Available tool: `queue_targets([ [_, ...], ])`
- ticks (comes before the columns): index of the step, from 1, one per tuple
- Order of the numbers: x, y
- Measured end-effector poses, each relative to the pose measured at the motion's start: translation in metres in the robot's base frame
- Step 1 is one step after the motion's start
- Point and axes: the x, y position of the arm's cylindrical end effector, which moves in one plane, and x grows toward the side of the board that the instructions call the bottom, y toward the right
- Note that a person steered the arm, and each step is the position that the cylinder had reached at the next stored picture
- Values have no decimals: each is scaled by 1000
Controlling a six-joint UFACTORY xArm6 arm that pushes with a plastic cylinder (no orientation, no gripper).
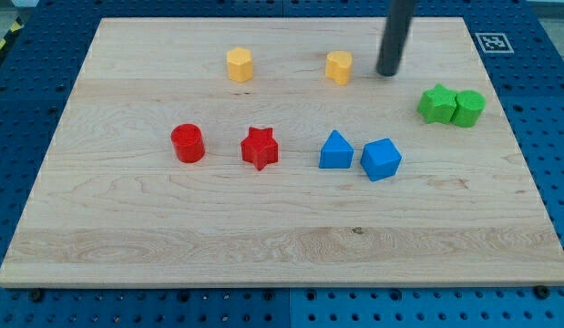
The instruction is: Move the green star to the center
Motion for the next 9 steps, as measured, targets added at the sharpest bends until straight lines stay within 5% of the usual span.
queue_targets([
  [2, 13, 48],
  [4, 59, 49],
  [9, 81, 59],
])
